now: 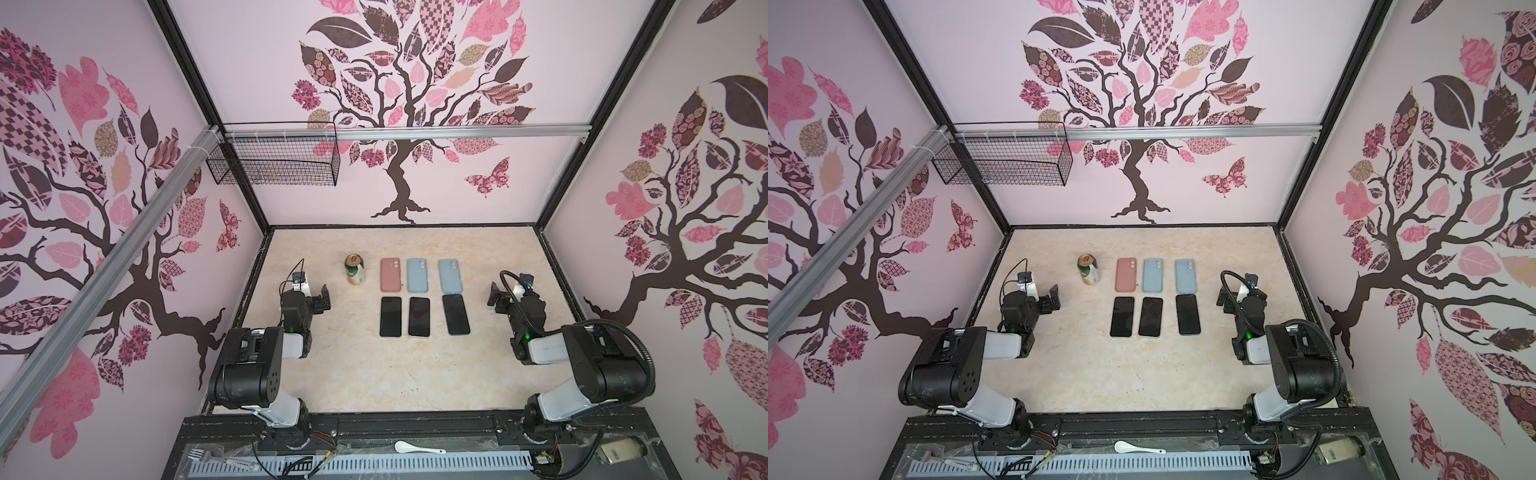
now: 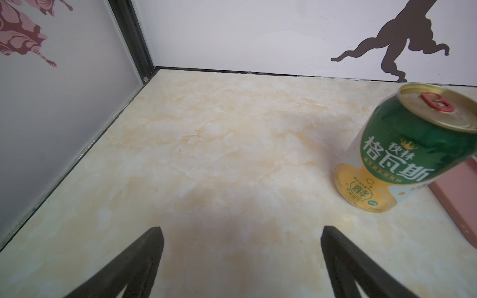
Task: Take the phone out of the phone case
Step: Reset both arms
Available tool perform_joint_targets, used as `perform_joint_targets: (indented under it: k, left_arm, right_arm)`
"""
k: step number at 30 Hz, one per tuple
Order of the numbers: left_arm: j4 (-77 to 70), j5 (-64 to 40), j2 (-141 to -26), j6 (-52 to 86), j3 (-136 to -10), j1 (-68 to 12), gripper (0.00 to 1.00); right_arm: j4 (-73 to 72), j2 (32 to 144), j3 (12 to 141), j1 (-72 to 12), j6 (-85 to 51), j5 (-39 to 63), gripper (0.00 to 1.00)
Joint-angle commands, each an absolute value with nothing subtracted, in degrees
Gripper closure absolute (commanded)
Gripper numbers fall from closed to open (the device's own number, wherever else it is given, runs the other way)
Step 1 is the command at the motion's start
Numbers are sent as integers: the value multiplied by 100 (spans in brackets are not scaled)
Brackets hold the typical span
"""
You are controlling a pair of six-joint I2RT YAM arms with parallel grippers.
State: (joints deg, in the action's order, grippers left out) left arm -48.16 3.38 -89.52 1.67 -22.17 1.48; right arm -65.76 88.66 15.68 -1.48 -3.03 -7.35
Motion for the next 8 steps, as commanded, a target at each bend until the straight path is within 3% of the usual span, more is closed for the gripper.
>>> perform_joint_targets:
  k: [1,8]
  left_arm:
    - [-4803,330,-8934,189,-2288,167,2]
    - [-4846,135,-8912,188,-2250,255,2]
  right_arm:
    - [-6618,8895,1601,-140,-369,-659,0]
    - [-6616,8895,1600,-136,-369,-659,0]
